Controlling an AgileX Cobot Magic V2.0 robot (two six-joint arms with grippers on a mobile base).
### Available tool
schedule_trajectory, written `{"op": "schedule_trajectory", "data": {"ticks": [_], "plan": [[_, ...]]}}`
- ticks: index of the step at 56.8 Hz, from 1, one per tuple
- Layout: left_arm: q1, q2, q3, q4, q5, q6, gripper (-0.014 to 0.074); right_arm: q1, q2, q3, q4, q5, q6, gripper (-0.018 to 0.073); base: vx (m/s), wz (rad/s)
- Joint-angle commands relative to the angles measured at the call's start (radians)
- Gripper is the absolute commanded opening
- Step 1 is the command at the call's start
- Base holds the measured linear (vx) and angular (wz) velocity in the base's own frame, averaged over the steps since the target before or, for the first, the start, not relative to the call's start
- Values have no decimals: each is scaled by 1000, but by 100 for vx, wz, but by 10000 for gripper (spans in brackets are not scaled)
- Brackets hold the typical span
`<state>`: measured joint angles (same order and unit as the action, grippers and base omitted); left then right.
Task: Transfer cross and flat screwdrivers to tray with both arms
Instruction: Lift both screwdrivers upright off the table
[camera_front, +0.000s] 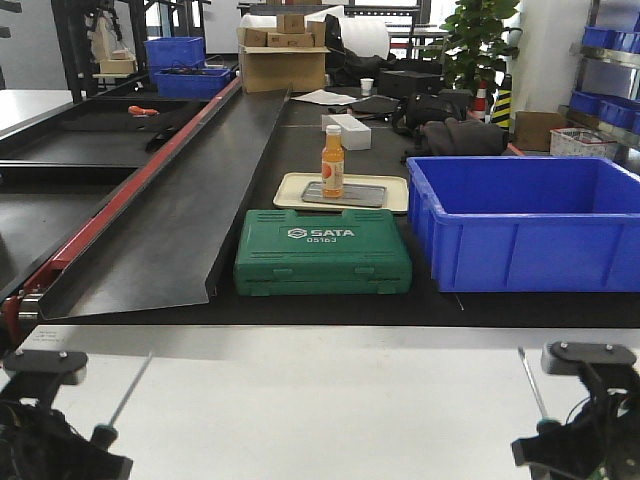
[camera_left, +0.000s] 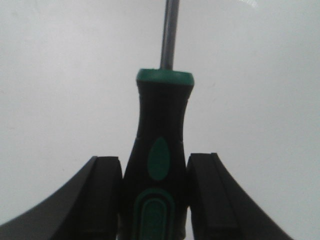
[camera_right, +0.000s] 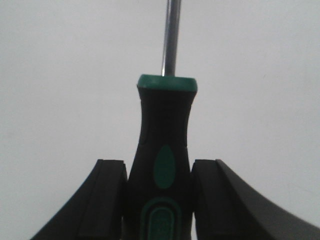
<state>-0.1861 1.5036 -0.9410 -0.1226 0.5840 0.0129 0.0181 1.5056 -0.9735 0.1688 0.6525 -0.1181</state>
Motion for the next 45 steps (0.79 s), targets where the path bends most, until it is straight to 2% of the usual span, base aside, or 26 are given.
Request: {"op": "schedule_trajectory", "data": {"ticks": [1, 17, 31, 45], "plan": [[-4, -144, -23, -15, -52, -13, 0, 1, -153, -24, 44, -59, -46, -8, 0, 0], [-4, -449, -23, -13, -114, -13, 0, 1, -506, -24, 184, -157, -175, -8, 0, 0], [-4, -635, -23, -13, -218, -13, 0, 1, -723, -24, 193, -161, -232, -8, 0, 0], [-4, -724, -23, -13, -267, -13, 0, 1, -837, -24, 202, -159, -257, -8, 0, 0]]}}
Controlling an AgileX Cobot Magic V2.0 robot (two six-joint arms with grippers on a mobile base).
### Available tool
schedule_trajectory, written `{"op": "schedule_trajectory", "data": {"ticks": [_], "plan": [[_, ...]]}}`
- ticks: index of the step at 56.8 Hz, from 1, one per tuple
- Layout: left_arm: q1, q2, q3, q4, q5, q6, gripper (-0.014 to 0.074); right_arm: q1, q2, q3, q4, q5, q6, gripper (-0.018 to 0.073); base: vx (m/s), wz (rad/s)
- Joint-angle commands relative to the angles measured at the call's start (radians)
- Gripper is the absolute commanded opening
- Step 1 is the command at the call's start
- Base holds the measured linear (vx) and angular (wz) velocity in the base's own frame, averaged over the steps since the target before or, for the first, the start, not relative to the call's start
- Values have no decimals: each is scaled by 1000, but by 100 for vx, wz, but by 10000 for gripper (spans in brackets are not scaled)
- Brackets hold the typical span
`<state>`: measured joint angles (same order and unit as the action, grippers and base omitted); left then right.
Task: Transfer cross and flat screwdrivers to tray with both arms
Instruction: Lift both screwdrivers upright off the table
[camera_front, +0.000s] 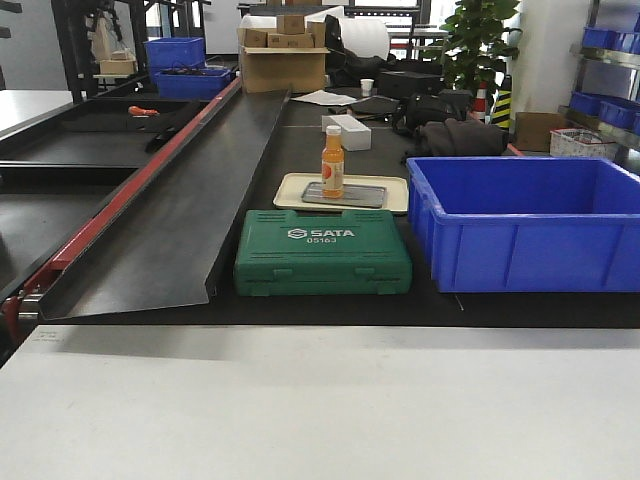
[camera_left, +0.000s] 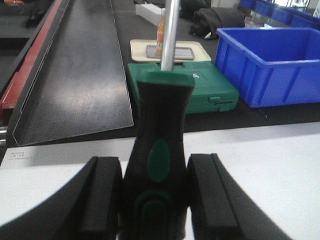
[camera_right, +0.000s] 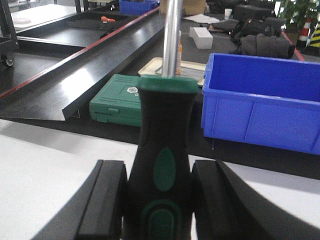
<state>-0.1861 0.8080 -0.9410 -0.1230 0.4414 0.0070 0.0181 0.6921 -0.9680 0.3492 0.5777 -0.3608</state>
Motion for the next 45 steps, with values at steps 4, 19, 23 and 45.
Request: {"op": "schedule_trajectory", "data": {"ticks": [4, 19, 23, 45], "plan": [[-4, -45, -23, -13, -147, -7, 0, 1, -37, -29, 25, -82, -13, -8, 0, 0], [-4, -56, -23, -13, -178, -1, 1, 1, -42, -29, 27, -62, -9, -8, 0, 0], [-4, -56, -23, -13, -181, -1, 1, 1, -42, -29, 28, -62, -8, -8, 0, 0], [-4, -56, -23, -13, -186, -1, 1, 1, -42, -29, 28, -63, -9, -8, 0, 0]]}}
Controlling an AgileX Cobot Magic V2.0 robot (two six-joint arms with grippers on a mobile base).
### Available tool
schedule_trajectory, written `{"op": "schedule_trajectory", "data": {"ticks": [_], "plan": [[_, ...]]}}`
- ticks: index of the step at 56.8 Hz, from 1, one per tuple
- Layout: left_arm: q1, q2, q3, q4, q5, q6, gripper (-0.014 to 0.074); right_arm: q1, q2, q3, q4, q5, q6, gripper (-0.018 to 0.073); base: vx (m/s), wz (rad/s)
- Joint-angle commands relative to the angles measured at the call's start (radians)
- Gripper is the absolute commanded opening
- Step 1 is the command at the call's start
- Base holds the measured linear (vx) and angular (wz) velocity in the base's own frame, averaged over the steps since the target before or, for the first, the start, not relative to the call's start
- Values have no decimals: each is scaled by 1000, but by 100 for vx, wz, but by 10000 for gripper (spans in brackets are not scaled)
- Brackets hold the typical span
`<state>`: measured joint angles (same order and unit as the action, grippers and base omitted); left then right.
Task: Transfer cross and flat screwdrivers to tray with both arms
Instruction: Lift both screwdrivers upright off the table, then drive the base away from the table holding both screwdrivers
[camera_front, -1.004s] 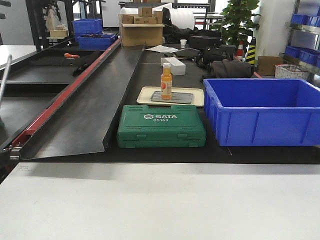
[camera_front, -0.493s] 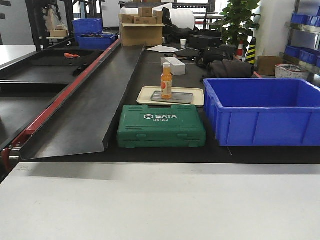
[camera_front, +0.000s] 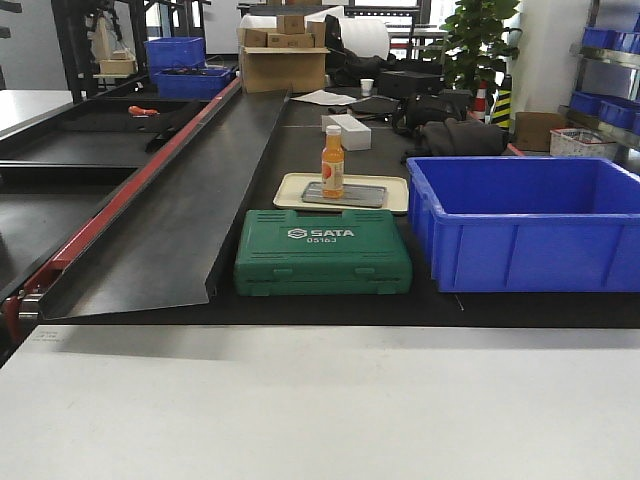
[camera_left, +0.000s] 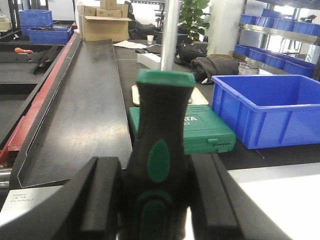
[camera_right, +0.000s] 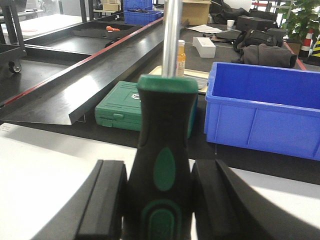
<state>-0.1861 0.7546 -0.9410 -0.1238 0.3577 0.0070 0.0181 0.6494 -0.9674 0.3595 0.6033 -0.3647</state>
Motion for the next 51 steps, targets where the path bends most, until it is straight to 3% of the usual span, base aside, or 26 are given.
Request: {"op": "schedule_trajectory", "data": {"ticks": [1, 51], "plan": [[-4, -3, -23, -12, -102, -1, 1, 1, 1, -30, 17, -89, -5, -8, 0, 0], [-4, -2, -23, -12, -103, -1, 3, 1, 9, -30, 16, -89, -5, -8, -2, 0]]}}
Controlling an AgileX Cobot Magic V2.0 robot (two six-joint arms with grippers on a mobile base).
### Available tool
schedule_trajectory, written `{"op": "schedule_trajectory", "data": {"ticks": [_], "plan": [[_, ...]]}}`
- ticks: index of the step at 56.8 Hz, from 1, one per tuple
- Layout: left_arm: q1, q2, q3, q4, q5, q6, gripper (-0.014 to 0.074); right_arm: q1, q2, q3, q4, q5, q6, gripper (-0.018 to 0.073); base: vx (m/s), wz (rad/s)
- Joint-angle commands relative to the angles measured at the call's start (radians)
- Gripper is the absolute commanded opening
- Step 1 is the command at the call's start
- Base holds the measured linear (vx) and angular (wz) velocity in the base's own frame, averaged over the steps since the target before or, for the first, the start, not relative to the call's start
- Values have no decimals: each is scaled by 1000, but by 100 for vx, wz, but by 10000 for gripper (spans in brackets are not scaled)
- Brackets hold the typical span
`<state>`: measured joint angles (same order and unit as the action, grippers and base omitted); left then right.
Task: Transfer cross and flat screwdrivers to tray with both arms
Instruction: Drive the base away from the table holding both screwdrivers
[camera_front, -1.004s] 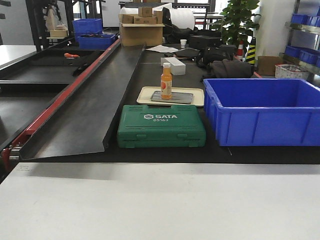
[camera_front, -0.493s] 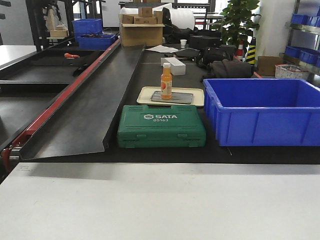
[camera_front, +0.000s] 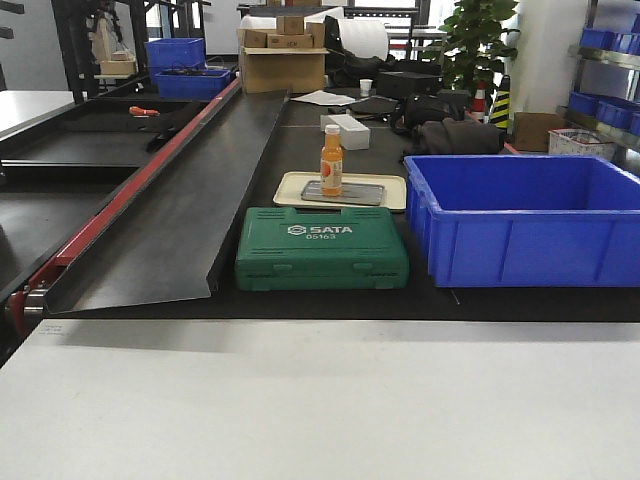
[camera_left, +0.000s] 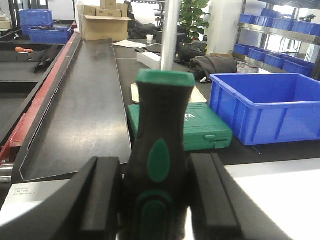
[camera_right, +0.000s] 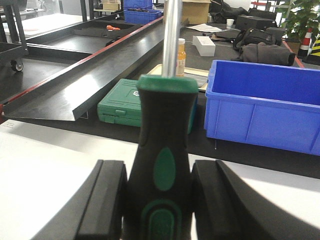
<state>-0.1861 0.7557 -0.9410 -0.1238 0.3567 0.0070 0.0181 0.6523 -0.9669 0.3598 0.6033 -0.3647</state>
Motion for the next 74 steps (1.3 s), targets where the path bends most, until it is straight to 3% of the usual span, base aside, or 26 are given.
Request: {"op": "schedule_trajectory", "data": {"ticks": [1, 40, 74], "plan": [[-4, -1, -23, -12, -101, -1, 3, 1, 6, -31, 16, -89, -5, -8, -12, -1], [-4, 0, -23, -12, -101, -1, 3, 1, 33, -31, 16, -89, -5, -8, -21, -19], [-4, -3, -23, -12, -101, -1, 3, 1, 33, -31, 16, -89, -5, -8, -16, -49]]}}
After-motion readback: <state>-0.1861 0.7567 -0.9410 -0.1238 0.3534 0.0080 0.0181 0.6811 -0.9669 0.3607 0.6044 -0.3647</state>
